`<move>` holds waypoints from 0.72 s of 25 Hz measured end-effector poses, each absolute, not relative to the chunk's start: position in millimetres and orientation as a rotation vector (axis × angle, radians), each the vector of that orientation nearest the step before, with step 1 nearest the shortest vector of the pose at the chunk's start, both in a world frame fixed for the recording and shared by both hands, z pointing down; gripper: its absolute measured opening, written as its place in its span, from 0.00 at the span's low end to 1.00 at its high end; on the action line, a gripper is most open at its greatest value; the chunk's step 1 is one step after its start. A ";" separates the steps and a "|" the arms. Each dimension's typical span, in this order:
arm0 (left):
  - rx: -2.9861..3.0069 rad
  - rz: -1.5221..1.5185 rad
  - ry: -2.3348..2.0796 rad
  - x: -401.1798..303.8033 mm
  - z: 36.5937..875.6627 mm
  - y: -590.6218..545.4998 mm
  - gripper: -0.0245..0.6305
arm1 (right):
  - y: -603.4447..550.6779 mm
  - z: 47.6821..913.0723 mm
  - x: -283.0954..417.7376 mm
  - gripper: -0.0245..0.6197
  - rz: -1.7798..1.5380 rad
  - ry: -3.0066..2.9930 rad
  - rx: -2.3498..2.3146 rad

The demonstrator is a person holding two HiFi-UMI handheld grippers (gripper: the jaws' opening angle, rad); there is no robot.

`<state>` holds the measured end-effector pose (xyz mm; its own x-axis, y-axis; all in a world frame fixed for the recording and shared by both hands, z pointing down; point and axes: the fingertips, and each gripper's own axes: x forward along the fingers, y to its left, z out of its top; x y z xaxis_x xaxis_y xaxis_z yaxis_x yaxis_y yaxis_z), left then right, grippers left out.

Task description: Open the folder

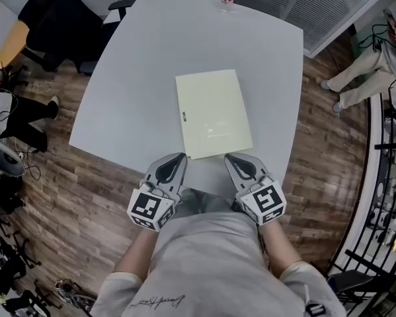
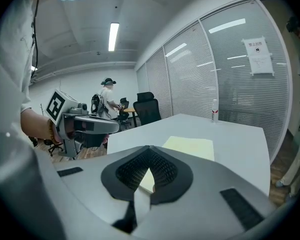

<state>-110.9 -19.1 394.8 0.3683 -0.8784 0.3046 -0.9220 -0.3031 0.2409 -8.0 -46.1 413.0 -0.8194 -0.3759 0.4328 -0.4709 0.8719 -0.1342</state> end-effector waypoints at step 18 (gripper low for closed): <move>2.209 0.238 -1.548 -127.2 442.1 -16.9 0.05 | -53.7 447.1 -28.0 0.06 0.252 -2.580 0.577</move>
